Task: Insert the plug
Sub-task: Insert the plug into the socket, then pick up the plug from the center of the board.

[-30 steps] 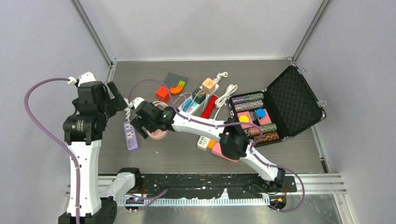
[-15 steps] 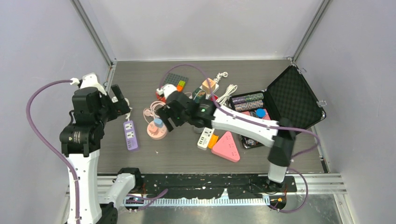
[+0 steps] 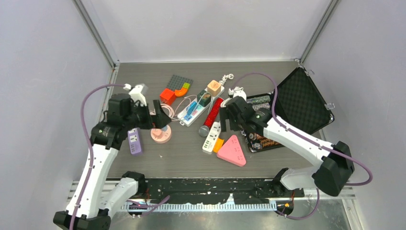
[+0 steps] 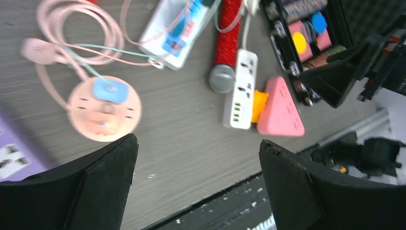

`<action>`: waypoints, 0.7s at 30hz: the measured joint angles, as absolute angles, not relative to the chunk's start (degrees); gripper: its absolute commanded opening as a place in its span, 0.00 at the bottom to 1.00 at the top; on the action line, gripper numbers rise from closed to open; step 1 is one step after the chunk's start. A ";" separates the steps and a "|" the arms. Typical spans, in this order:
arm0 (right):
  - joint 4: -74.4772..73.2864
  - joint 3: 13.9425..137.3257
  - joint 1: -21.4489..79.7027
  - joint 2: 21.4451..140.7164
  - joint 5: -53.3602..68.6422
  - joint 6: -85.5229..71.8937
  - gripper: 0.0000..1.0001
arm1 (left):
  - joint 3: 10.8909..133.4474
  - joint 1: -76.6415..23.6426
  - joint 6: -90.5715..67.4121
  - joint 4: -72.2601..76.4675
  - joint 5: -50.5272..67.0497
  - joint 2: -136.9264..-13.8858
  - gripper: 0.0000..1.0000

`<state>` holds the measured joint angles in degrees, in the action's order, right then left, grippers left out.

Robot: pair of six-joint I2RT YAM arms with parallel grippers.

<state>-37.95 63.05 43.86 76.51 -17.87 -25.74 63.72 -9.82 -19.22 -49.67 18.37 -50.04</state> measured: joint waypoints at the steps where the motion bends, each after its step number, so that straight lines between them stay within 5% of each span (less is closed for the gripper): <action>1: -38.39 60.75 43.83 75.09 -17.45 -26.41 1.00 | 61.56 -12.05 -20.40 -47.79 18.63 -49.69 0.95; 10: -40.95 50.41 37.56 65.73 -14.68 -33.32 0.92 | 46.17 -29.17 -35.09 -30.02 14.70 -50.26 1.00; 21: -42.85 43.13 34.48 61.21 -13.19 -39.48 0.90 | 45.12 -51.03 -51.44 -14.57 -2.15 -68.75 1.00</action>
<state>-42.85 43.13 34.48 61.21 -13.19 -39.48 45.12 -51.03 -51.44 -14.57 -2.15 -68.75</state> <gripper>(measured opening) 0.920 0.994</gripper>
